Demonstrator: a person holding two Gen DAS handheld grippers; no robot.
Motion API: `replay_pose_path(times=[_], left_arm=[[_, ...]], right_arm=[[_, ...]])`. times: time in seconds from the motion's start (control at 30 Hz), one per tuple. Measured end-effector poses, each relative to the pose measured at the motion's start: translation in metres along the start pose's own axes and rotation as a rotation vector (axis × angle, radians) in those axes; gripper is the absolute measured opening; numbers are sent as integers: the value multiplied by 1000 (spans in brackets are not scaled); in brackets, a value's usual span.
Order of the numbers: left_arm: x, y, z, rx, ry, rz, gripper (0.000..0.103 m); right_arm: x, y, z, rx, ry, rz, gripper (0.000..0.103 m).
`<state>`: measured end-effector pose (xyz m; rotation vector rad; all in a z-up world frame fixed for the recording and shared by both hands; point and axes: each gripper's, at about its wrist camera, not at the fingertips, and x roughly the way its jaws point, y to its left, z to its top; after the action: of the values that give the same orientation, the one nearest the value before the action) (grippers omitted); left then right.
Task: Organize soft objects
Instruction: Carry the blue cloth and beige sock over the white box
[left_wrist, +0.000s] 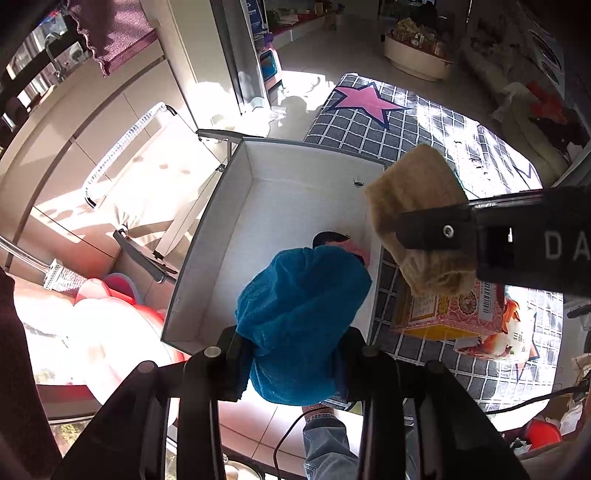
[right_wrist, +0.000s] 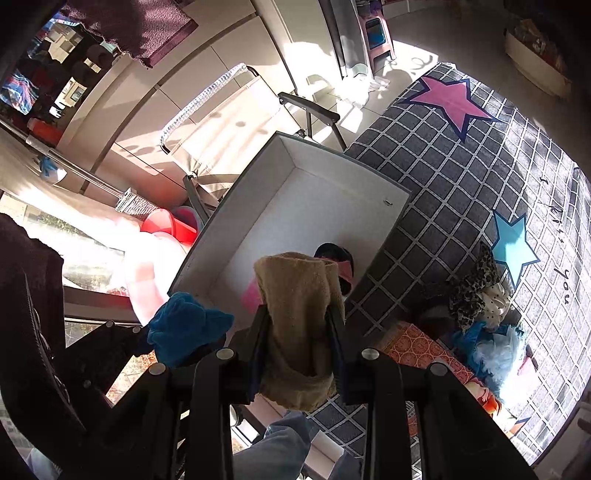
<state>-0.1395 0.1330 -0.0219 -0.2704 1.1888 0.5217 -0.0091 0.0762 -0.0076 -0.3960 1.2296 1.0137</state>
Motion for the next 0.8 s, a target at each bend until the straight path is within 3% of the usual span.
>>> replay_pose_path(times=[0.47,0.8], left_arm=[[15,5,7,-25,35,64,38],[47,14,28,-70,105,135,38]], right_arm=[[15,-14,16,39,-15,64,32],[45,-41,51,135,-45,205,32]])
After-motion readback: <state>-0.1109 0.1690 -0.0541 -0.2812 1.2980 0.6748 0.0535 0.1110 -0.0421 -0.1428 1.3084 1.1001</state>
